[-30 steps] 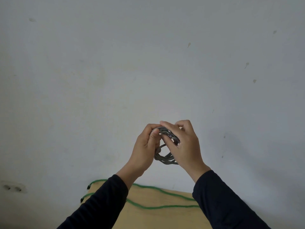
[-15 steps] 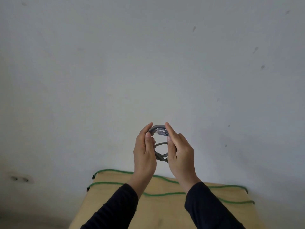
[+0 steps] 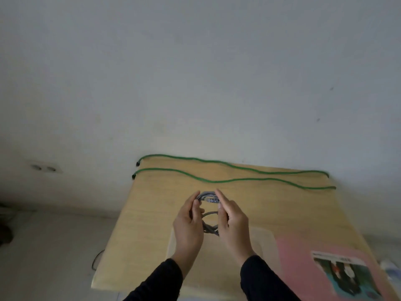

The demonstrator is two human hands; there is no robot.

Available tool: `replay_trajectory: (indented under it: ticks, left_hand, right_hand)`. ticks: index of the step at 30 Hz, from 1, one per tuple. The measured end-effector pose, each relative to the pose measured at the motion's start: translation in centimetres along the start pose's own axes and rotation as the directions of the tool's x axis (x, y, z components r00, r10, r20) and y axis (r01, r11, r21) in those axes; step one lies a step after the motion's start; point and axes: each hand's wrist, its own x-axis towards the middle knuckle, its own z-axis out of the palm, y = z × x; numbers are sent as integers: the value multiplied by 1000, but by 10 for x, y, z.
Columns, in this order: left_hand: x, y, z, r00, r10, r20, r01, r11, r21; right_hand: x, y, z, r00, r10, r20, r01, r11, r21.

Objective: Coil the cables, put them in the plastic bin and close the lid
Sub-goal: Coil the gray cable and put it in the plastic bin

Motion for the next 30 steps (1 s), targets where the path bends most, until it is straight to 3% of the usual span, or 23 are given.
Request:
replay_trajectory:
  ticks: [7, 21, 25, 30]
  left_hand:
    - [-27, -40, -25, 990, -97, 100, 77, 980, 184]
    - [-26, -67, -23, 961, -235, 146, 157, 898, 412]
    - [-19, -70, -17, 924, -345, 165, 239, 858, 455]
    - [-17, -72, -15, 921, -312, 232, 139, 821, 553]
  right_hand:
    - [-48, 14, 7, 976, 114, 184, -109, 993, -35]
    - [-69, 25, 25, 898, 318, 303, -296, 948, -118]
    - [-68, 32, 31, 858, 359, 367, -307, 932, -195]
    - [-69, 35, 32, 810, 389, 438, -298, 918, -263]
